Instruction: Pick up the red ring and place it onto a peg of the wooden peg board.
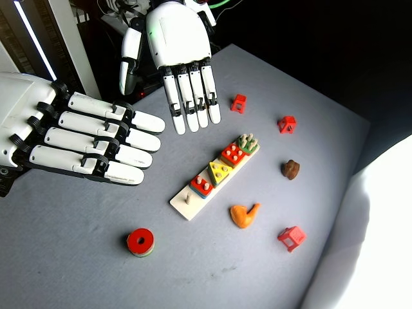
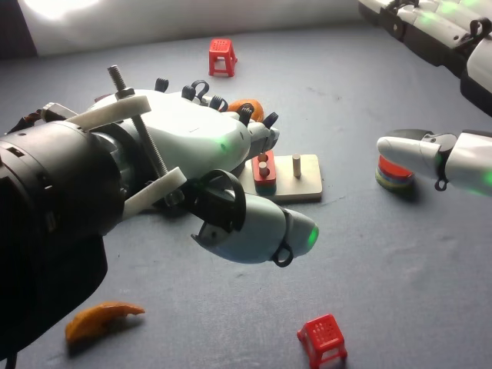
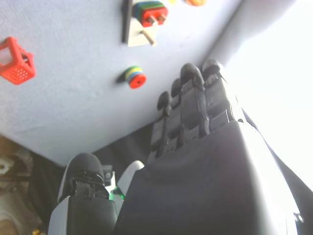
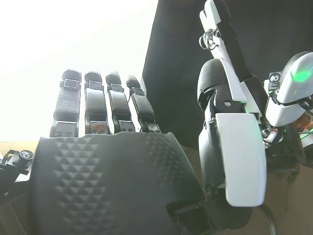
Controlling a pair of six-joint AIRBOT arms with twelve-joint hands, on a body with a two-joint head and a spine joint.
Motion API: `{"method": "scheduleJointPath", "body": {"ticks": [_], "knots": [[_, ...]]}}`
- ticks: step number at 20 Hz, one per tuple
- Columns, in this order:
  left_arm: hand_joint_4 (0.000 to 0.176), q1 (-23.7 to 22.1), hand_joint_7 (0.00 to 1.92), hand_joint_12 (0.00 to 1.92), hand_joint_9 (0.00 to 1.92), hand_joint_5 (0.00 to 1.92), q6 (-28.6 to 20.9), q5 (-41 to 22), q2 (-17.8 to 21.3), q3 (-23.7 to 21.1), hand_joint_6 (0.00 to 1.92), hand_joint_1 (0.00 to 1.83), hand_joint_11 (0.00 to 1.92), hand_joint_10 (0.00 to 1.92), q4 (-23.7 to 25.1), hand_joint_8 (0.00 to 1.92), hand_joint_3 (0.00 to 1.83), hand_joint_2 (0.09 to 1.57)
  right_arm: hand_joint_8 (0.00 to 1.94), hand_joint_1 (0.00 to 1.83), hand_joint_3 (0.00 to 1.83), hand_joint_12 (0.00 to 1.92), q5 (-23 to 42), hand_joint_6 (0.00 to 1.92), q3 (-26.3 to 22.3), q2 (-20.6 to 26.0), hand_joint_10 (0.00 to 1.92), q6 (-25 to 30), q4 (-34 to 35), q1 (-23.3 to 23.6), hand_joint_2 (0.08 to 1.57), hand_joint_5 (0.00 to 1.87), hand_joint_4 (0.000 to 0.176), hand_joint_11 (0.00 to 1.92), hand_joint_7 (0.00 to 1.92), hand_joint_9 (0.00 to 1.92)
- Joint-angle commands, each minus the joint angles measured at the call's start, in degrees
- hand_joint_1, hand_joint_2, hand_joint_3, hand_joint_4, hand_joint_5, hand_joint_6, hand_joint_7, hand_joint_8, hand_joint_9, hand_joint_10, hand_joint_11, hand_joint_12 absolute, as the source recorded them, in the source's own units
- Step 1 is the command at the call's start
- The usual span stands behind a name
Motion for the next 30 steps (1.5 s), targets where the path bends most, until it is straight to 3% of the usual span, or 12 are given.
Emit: {"method": "scheduleJointPath", "body": {"ticks": [1,3,8,14,16,17,20,22,23,26,29,30], "knots": [[0.0,-0.3,0.0,0.07,0.0,0.01,0.4,-1.4,0.2,0.1,0.05,0.0,0.0,0.04,3.9,0.04,0.15,1.01,0.06,0.44,0.13,0.17,5.9,0.05,-0.2,0.2,0.04,-0.4,-1.7,0.4,0.96,0.04,0.0,0.0,0.03,0.02],[0.0,-0.3,0.01,0.02,0.0,0.03,0.4,-1.4,0.2,0.1,0.0,0.0,0.0,0.0,3.9,0.0,0.02,1.07,0.0,0.41,0.01,0.11,5.2,0.0,-0.2,0.3,0.0,-2.2,-1.7,0.5,1.03,0.03,0.0,0.0,0.02,0.01],[0.0,-0.3,0.07,0.04,0.06,0.08,0.4,-1.4,0.2,0.2,0.0,0.0,0.04,0.01,3.9,0.01,0.01,1.09,0.0,0.39,0.0,0.1,1.4,0.0,-0.1,2.2,0.0,-6.4,0.1,1.5,1.02,0.05,0.0,0.0,0.03,0.02],[0.0,-0.7,0.07,0.04,0.06,0.08,0.3,-1.5,0.2,0.3,0.0,0.0,0.02,0.0,3.5,0.0,0.0,1.09,0.0,0.31,0.0,0.0,-13.9,0.01,3.1,4.1,0.0,-12.3,4.0,6.4,0.96,0.07,0.0,0.0,0.04,0.0],[0.0,-0.7,0.03,0.04,0.02,0.05,0.2,-1.5,0.2,0.3,0.0,0.0,0.0,0.0,3.5,0.0,0.0,1.09,0.01,0.41,0.0,0.0,-19.1,0.01,4.4,4.2,0.0,-14.9,5.7,8.4,0.85,0.26,0.053,0.0,0.2,0.0],[0.0,-0.7,0.03,0.04,0.02,0.06,0.1,-1.5,0.2,0.3,0.01,0.0,0.01,0.0,3.5,0.0,0.0,1.1,0.01,0.41,0.0,0.0,-20.7,0.01,5.1,4.2,0.0,-15.8,5.8,9.2,0.85,0.29,0.051,0.0,0.23,0.0],[0.0,-0.7,0.03,0.04,0.02,0.04,-0.2,-1.5,0.2,0.3,0.0,0.0,0.01,0.0,3.5,0.0,0.0,1.08,0.01,0.68,0.0,0.0,-21.0,0.02,6.2,4.3,0.02,-16.6,5.9,10.3,0.76,0.55,0.02,0.0,0.51,0.24],[0.0,-0.7,0.04,0.05,0.03,0.05,-0.2,-1.5,0.2,0.3,0.0,0.0,0.01,0.0,3.5,0.0,0.0,1.09,0.01,0.74,0.0,0.0,-23.6,0.01,7.1,4.2,0.01,-18.1,5.9,11.4,0.76,0.69,0.017,0.0,0.65,0.32],[0.0,-0.7,0.01,0.01,0.0,0.02,-0.2,-1.4,0.2,0.3,0.0,0.0,0.0,0.0,3.3,0.0,0.0,1.08,0.01,0.83,0.0,0.0,-24.6,0.02,7.8,3.9,0.02,-18.6,5.9,11.6,0.72,0.78,0.0,0.0,0.73,0.4],[0.0,-0.7,0.02,0.01,0.01,0.03,-0.2,-1.4,0.2,0.6,0.01,0.0,0.01,0.01,3.0,0.01,0.0,1.09,0.0,0.81,0.0,0.0,-25.5,0.01,10.1,2.7,0.0,-19.8,5.9,11.7,0.74,0.78,0.0,0.0,0.72,0.36],[0.0,-0.7,0.03,0.01,0.02,0.03,-0.2,-1.4,0.2,1.2,0.01,0.0,0.02,0.01,2.8,0.01,0.0,1.09,0.0,0.62,0.06,0.0,-25.5,0.0,12.5,0.8,0.0,-21.9,5.9,11.9,0.87,0.66,0.033,0.0,0.67,0.32],[0.0,-0.6,0.01,0.0,0.01,0.03,-0.2,-1.2,0.2,1.4,0.0,0.0,0.01,0.0,2.8,0.0,0.0,1.09,0.01,0.68,0.05,0.0,-25.0,0.01,13.5,-0.1,0.01,-22.4,5.9,11.9,0.86,0.67,0.006,0.0,0.7,0.35]]}}
